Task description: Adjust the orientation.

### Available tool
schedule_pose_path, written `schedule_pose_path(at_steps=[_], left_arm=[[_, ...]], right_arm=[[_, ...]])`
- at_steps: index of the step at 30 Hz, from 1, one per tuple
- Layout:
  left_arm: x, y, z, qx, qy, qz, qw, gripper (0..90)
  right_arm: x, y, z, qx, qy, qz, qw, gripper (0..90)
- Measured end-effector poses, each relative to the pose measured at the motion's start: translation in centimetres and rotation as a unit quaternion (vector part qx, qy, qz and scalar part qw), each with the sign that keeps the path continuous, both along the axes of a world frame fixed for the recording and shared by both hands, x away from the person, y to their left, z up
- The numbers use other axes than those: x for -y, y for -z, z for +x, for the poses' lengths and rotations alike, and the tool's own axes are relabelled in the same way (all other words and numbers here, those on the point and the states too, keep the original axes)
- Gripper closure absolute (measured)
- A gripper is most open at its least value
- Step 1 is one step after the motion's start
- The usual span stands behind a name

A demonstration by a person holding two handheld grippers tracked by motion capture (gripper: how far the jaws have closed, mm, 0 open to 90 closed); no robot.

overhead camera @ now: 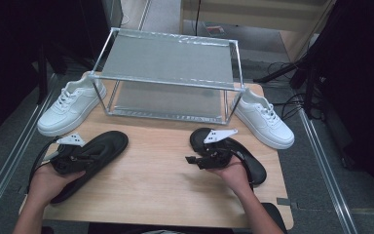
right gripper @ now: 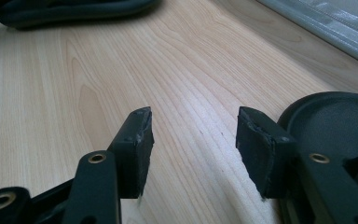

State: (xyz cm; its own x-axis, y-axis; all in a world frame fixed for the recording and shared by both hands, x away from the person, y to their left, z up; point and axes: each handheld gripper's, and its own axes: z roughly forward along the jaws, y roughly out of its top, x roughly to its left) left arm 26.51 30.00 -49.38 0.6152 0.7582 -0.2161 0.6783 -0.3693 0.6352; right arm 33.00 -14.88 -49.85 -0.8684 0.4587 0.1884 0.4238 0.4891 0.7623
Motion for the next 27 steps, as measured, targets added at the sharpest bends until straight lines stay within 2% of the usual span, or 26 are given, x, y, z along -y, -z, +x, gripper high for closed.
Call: schedule_pose_path(at_steps=[5, 9, 14, 17, 21, 27], left_arm=[[0.5, -1.1, -0.3, 0.023, -0.008, -0.004, 0.9997, 82.5], [1.6, -1.9, -0.4, 0.038, -0.004, -0.004, 0.9993, 82.4], [3.0, -2.5, -0.1, 0.043, 0.009, -0.002, 0.9990, 82.5], [3.6, -2.7, 0.2, 0.032, 0.015, -0.012, 0.9993, 82.5], [4.6, -3.0, 0.7, 0.028, 0.023, -0.023, 0.9991, 82.5], [6.5, -3.0, 1.6, 0.019, 0.044, -0.020, 0.9986, 82.5]], right_arm=[[0.0, 0.0, 0.0, 0.001, 0.000, 0.001, 1.0000, 47.1], [0.0, -0.1, -0.1, 0.000, 0.002, -0.001, 1.0000, 47.2], [0.1, -0.1, -0.3, 0.001, 0.003, -0.006, 1.0000, 47.0], [0.3, -0.1, -0.6, 0.002, 0.004, -0.004, 1.0000, 47.0], [0.4, -0.2, -1.2, 0.004, 0.000, 0.005, 1.0000, 46.9], [0.1, -0.1, -1.8, 0.003, -0.001, 0.000, 1.0000, 46.9]])
